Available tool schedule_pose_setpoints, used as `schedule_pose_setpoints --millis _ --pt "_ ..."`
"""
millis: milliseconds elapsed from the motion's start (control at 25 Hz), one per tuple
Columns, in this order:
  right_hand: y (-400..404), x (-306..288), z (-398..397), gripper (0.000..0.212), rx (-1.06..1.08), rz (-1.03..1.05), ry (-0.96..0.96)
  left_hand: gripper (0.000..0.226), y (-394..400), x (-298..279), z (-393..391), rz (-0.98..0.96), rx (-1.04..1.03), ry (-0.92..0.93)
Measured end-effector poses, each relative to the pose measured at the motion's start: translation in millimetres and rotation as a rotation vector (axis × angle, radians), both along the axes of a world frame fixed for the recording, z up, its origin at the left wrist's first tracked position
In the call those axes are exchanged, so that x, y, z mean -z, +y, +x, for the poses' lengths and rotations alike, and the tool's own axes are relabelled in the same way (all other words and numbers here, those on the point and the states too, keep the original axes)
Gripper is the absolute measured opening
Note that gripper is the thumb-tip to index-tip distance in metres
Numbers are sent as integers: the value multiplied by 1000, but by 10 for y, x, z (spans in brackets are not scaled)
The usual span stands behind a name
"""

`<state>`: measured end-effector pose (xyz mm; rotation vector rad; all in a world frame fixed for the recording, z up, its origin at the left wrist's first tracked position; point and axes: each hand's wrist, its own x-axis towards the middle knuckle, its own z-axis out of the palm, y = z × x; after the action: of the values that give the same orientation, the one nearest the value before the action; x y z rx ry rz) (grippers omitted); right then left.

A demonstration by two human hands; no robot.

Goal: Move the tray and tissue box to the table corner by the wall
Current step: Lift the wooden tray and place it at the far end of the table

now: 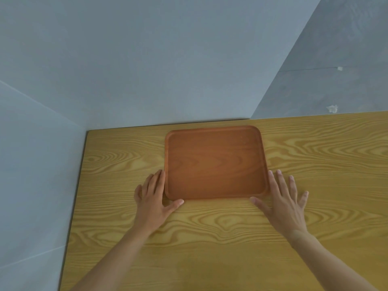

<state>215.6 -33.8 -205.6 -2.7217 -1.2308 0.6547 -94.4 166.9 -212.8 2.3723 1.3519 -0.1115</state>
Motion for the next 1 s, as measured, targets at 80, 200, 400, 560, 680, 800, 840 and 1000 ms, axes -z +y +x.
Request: schedule_pose_setpoints --millis 80,200,400,560,680,800,840,1000 --pt "12 12 -6 97 17 27 0 109 -6 24 3 8 -11 -7" --pt "41 8 34 96 36 45 -7 107 22 48 23 3 -26 -7" --pt "172 -30 141 96 69 32 5 108 120 44 114 21 -42 1" --pt "257 -32 219 96 92 14 19 109 185 33 188 33 -52 20" --pt "288 -36 249 96 104 13 27 109 246 19 220 31 -51 39" --pt "303 -56 244 97 113 -4 26 110 277 -25 234 -17 -48 106" --pt "315 -68 243 98 118 -16 28 110 289 -49 254 -37 -48 136" --pt "431 -217 242 99 119 -85 82 111 368 -235 381 -132 -41 250"
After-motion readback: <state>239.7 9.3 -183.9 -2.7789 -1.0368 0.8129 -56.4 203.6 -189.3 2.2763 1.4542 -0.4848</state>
